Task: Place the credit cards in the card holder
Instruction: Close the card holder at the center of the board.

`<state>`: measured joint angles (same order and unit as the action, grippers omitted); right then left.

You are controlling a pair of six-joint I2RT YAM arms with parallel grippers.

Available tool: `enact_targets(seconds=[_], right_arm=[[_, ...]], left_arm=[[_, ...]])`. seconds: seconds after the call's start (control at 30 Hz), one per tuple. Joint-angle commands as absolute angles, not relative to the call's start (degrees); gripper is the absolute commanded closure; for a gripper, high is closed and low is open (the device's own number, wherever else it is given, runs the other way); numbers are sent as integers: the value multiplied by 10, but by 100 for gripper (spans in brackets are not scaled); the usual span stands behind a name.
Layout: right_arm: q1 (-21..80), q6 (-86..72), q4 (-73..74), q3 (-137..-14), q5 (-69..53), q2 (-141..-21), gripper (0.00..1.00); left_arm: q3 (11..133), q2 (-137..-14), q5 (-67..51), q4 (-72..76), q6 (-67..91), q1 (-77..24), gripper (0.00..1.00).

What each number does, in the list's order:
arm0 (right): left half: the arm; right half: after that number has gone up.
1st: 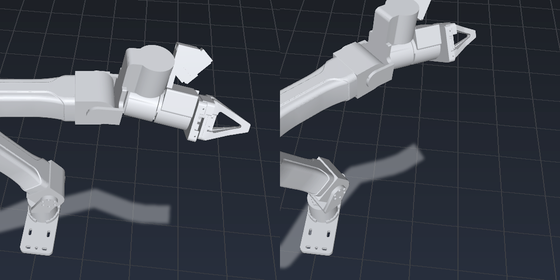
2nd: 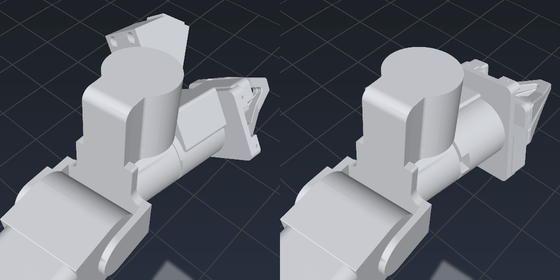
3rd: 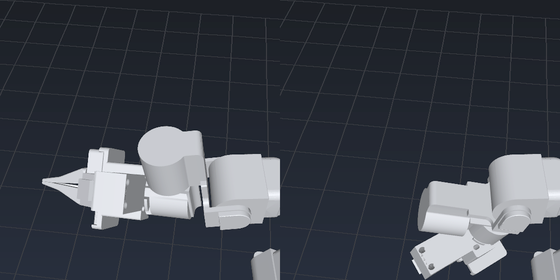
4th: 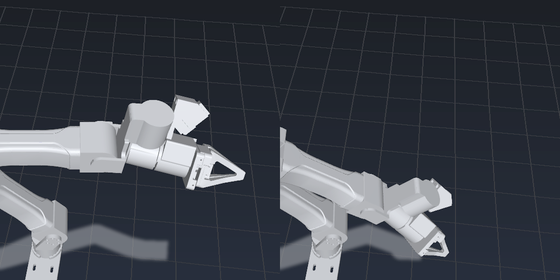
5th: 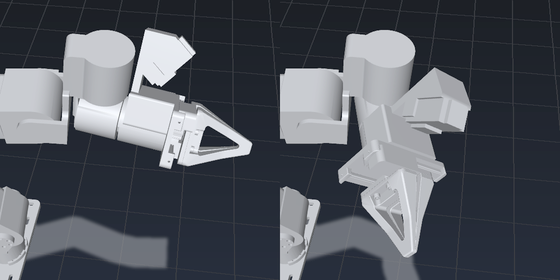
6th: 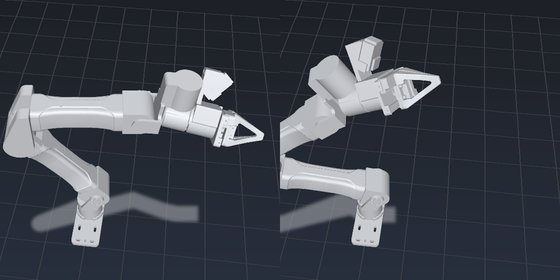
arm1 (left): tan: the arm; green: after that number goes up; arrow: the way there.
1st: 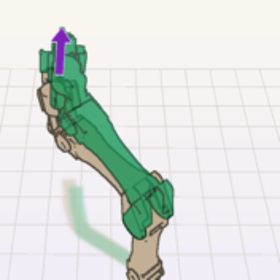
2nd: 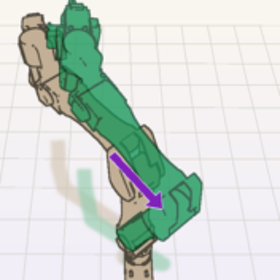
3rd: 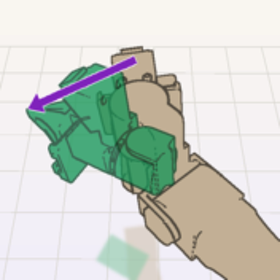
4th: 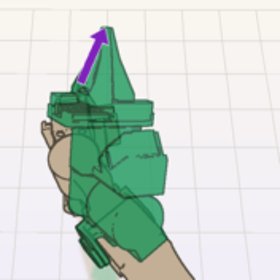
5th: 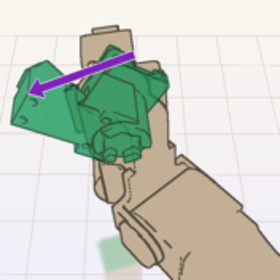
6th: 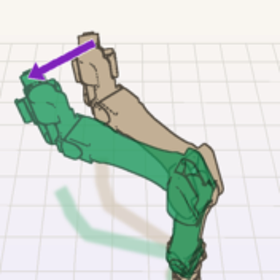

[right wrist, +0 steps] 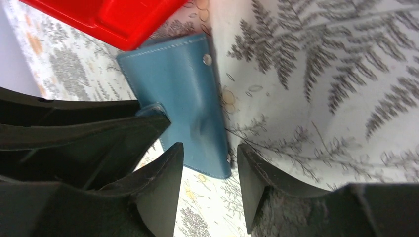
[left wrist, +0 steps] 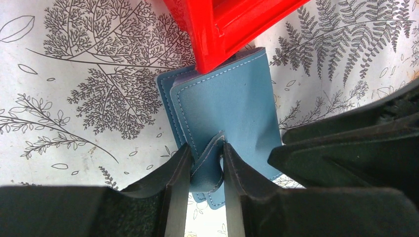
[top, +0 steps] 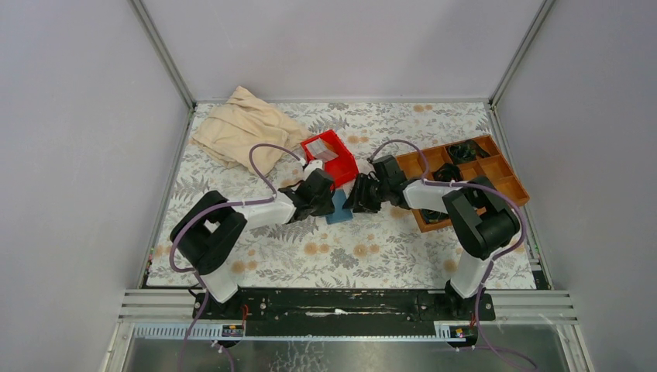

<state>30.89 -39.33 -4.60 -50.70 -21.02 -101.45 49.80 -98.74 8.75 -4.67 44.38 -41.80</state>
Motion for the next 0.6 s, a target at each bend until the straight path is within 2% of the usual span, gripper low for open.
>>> enact_targets(seconds=[0.0, 0.23, 0.4, 0.57], right_arm=[[303, -401, -133, -486, -266, -1056, 48], [304, -433, -219, -419, -306, -1102, 47], [309, -485, -344, -350, -356, -1133, 47], [335, -512, -409, -336, -372, -1159, 47]], left_arm=[[431, -1071, 58, -199, 408, -422, 76], [406, -1109, 6, -170, 408, -422, 87], [394, -1138, -31, -150, 411, -423, 90], [389, -1151, -46, -141, 410, -423, 90]])
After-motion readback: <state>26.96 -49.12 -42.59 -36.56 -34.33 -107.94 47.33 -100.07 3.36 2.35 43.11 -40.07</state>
